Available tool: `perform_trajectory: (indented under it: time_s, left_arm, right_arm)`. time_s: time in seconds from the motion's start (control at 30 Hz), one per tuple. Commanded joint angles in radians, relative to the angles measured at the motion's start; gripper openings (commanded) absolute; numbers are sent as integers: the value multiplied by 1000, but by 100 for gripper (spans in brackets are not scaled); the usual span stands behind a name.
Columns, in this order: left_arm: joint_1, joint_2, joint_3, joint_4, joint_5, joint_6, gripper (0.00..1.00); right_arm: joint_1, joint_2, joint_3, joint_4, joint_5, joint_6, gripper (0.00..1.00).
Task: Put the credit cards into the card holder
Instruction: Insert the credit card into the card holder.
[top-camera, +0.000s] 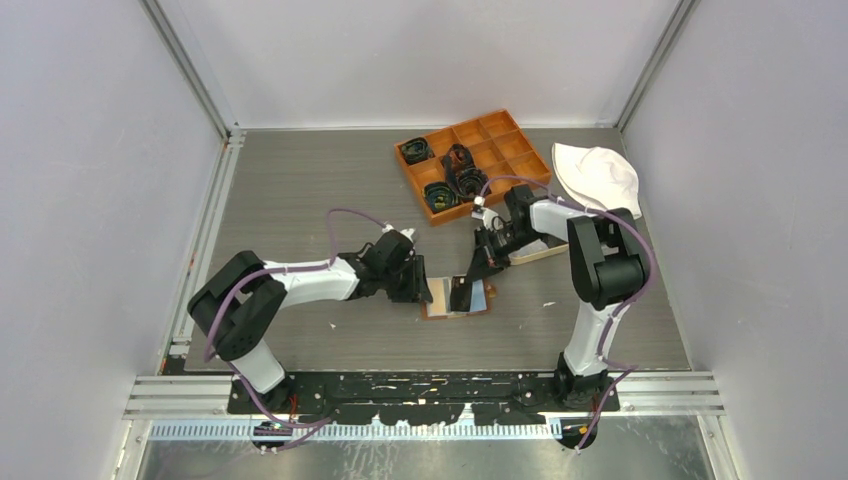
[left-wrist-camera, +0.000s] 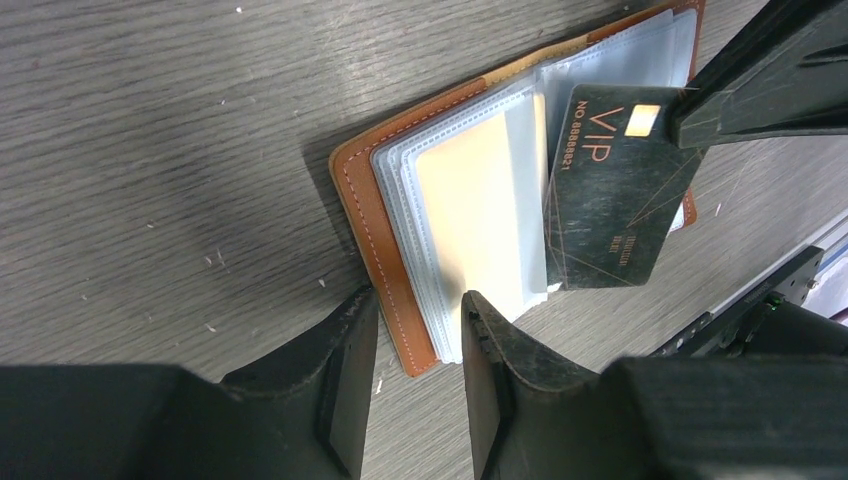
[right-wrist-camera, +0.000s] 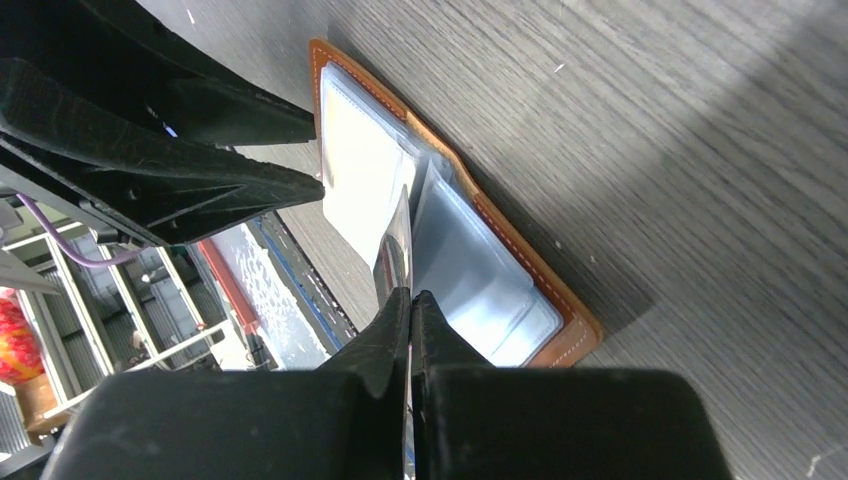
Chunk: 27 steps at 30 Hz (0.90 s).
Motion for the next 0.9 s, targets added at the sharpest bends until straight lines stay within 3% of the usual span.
perform_trajectory:
  time_s: [0.0,0.87]
  left_arm:
    - [-2,18,31,-17,13,22,37]
    - [-3,48,57,-13,37,22,37]
  right_arm:
    - [18,26,44,-5,-5,6,1]
    - [67,116,112,-16,-34,33,3]
